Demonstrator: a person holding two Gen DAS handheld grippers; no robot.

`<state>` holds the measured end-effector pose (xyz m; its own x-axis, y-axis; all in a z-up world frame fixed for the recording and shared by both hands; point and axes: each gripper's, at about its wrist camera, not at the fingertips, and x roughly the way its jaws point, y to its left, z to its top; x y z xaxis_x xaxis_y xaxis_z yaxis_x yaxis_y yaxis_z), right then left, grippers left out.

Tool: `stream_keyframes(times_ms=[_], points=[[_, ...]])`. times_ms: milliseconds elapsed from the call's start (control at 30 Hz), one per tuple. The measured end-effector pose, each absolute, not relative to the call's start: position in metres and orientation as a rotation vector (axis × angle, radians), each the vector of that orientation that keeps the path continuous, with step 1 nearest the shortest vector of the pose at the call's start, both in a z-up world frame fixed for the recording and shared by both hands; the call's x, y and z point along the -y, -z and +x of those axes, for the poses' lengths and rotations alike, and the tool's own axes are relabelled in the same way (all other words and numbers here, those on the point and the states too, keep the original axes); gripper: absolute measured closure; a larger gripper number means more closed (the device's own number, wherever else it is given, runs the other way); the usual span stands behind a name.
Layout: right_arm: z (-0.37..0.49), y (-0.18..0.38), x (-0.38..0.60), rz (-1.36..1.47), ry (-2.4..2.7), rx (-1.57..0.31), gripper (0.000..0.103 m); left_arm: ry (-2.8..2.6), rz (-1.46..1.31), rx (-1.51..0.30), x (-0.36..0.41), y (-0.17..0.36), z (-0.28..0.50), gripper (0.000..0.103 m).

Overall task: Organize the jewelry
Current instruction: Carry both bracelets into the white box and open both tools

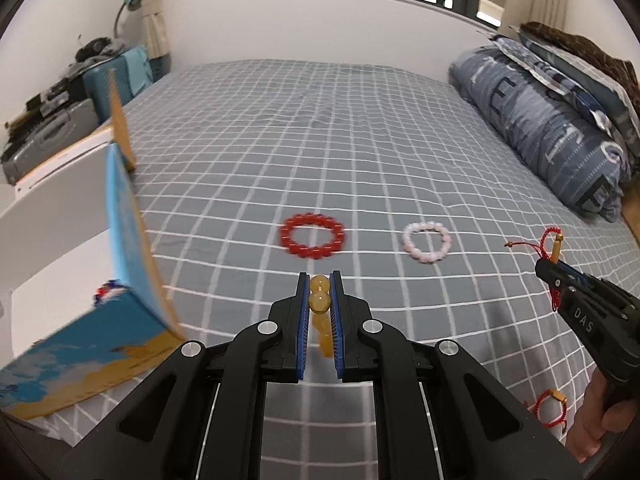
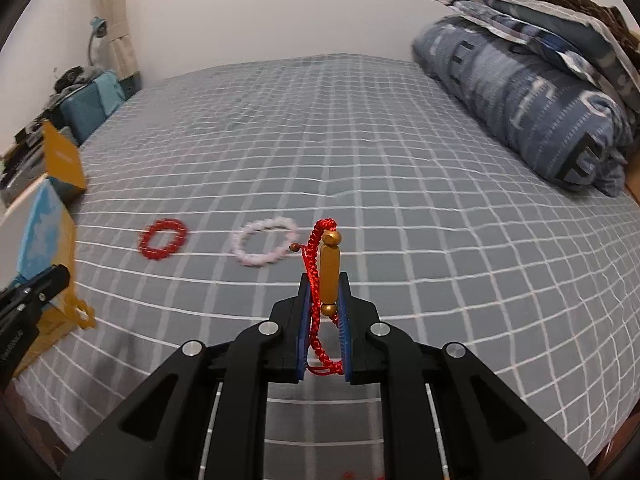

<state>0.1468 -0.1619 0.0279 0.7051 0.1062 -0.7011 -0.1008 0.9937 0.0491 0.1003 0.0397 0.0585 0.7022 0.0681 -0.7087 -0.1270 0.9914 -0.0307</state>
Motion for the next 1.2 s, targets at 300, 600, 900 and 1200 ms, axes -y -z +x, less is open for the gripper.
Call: stream_keyframes(times_ms=[300, 600, 900, 1200], points=[[0.150, -0.068, 0.061, -0.053, -0.267, -0.746, 0.091, -0.220, -0.142, -0.780, -0.128, -0.091, 0.070, 0.094], [0.138, -0.097, -0.069, -0.127, -0.437, -0.722, 0.091, -0.403, -0.235, -0.747, -0.242, -0.120, 0.024, 0.094], [0.106, -0.091, -0.195, -0.233, -0.614, -0.733, 0.091, -0.552, -0.329, -0.774, -0.330, -0.107, -0.023, 0.094], [0.087, -0.059, -0.270, -0.356, -0.681, -0.830, 0.091, -0.608, -0.408, -0.871, -0.378, -0.079, -0.041, 0.094]])
